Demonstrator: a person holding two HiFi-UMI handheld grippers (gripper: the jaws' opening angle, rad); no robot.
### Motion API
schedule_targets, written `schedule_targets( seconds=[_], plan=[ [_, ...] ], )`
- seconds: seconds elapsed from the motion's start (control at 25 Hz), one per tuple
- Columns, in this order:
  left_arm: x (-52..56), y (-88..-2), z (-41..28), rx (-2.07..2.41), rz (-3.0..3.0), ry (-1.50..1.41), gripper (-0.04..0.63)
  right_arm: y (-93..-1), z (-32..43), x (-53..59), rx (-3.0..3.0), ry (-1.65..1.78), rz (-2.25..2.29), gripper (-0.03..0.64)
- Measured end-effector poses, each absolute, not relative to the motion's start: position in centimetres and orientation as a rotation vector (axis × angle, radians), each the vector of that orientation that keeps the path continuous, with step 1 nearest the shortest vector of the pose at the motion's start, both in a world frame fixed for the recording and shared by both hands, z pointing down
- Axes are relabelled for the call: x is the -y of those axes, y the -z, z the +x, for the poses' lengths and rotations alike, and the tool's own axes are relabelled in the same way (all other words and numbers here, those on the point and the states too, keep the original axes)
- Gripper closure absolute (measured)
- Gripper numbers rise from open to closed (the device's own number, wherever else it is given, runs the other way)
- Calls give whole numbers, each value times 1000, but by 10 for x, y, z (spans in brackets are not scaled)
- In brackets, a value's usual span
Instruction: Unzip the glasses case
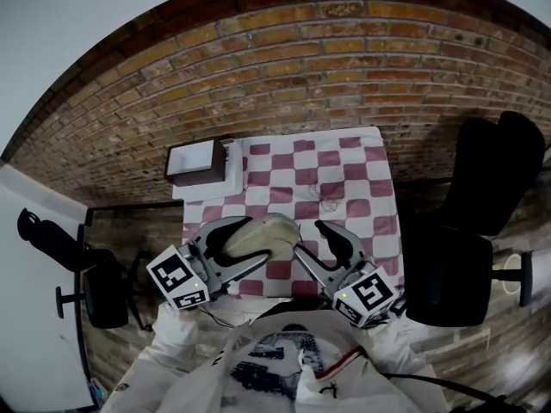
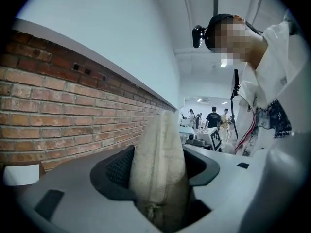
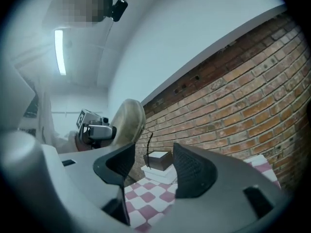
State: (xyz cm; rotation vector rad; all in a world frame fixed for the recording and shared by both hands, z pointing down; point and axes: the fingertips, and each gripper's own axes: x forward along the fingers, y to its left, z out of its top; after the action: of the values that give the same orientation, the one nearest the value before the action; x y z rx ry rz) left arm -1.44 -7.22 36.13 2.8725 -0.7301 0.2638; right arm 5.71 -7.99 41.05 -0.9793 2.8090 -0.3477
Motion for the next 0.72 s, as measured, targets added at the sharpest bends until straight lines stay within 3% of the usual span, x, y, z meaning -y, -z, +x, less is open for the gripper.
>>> schedule_targets(
  seconds=[0.72],
  plan=[
    [64,-367,44,712,2873,-309,308,-415,101,82,-2818,326,-935,500]
  ],
)
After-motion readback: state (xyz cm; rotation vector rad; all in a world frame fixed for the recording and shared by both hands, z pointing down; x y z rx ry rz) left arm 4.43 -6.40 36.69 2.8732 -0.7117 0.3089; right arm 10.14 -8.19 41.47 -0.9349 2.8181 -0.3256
